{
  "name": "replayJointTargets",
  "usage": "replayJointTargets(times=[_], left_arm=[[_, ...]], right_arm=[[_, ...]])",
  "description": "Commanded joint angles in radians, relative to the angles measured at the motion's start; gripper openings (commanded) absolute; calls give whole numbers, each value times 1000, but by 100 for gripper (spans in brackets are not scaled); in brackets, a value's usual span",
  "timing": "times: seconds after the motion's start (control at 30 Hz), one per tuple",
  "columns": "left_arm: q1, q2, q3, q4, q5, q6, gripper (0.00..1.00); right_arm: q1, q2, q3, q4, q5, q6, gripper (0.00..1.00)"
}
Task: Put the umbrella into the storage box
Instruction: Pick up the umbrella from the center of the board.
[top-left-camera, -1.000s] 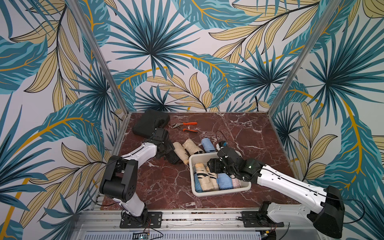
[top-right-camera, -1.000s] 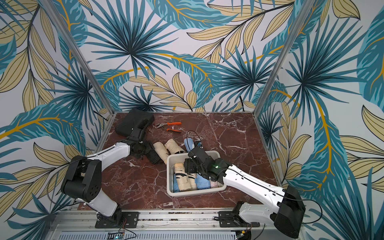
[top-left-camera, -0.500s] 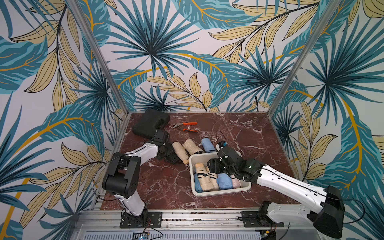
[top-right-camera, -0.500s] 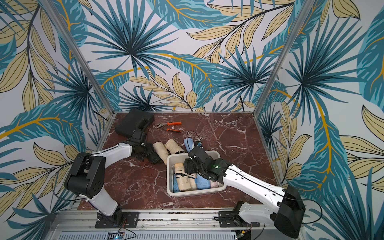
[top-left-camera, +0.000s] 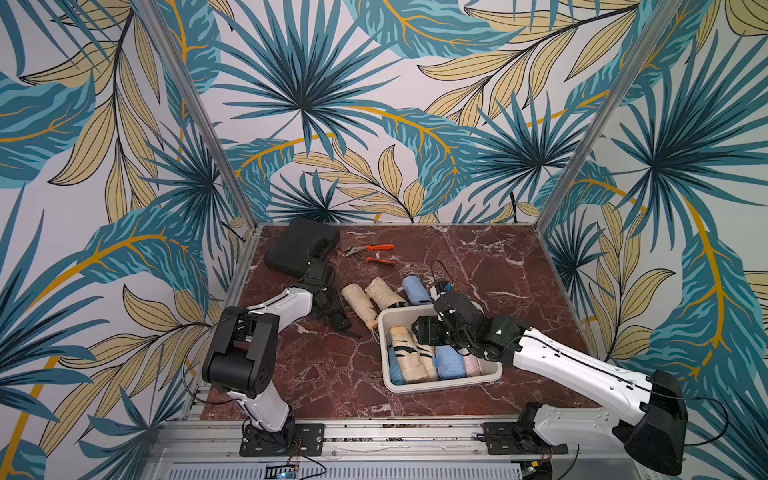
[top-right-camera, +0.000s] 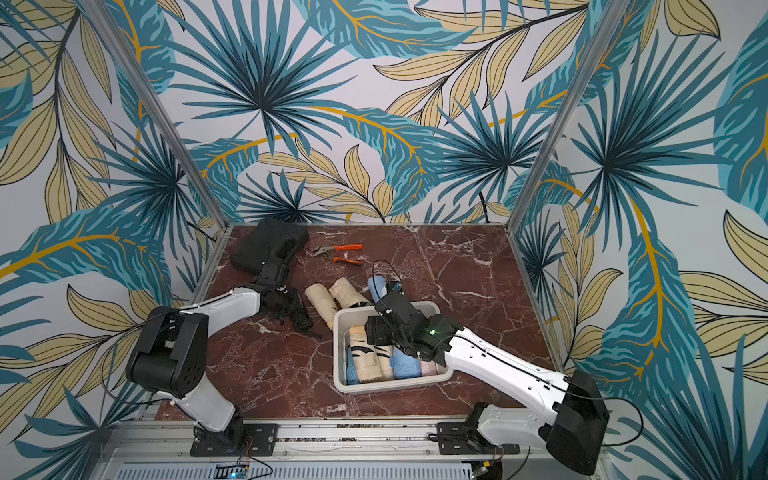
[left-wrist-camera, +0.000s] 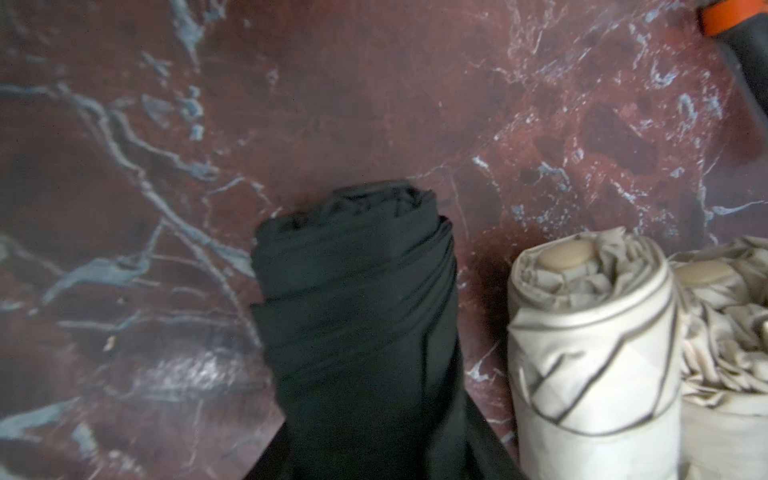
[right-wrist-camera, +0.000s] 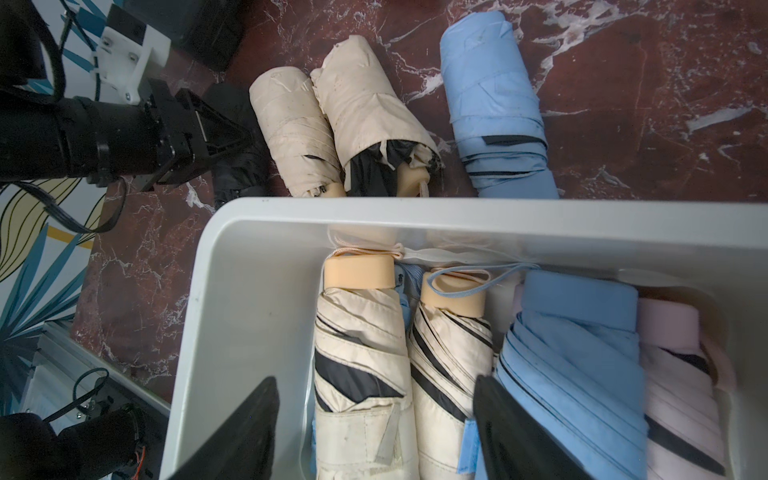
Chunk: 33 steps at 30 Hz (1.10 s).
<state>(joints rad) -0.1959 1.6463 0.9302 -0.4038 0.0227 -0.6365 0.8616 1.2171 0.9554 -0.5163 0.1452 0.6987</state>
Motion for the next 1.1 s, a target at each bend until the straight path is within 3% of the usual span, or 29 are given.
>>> replayJointTargets(times=[0.0, 0.13, 0.33, 0.4, 0.57, 0.7, 0.83, 0.9, 1.07], left_arm=[[9, -115, -21, -43, -40, 61, 20], [9, -243, -27, -27, 11, 174, 14], [-15, -412, -15, 19, 281, 448, 4], [-71, -477, -20, 32, 359, 596, 3], [-237, -617, -73, 90, 325, 920, 0], [-277, -605, 21, -20, 361, 1037, 2], [-338, -614, 57, -67, 382, 1236, 0], [-374, -631, 46, -49, 375, 1334, 0], [-471, -708, -41, 113, 327, 1592, 0]], right_arm=[[-7, -11, 20, 6, 1, -12, 76], [-10, -20, 33, 5, 11, -34, 76], [-18, -35, 76, -7, 42, -96, 76], [-21, -52, 90, -11, 56, -122, 76], [-30, -121, 112, -50, 134, -137, 76], [-37, -186, 110, -83, 169, -128, 79], [-39, -249, 129, -132, 178, -134, 84], [-44, -269, 147, -159, 153, -142, 87], [-50, -228, 247, -228, -89, -181, 91]])
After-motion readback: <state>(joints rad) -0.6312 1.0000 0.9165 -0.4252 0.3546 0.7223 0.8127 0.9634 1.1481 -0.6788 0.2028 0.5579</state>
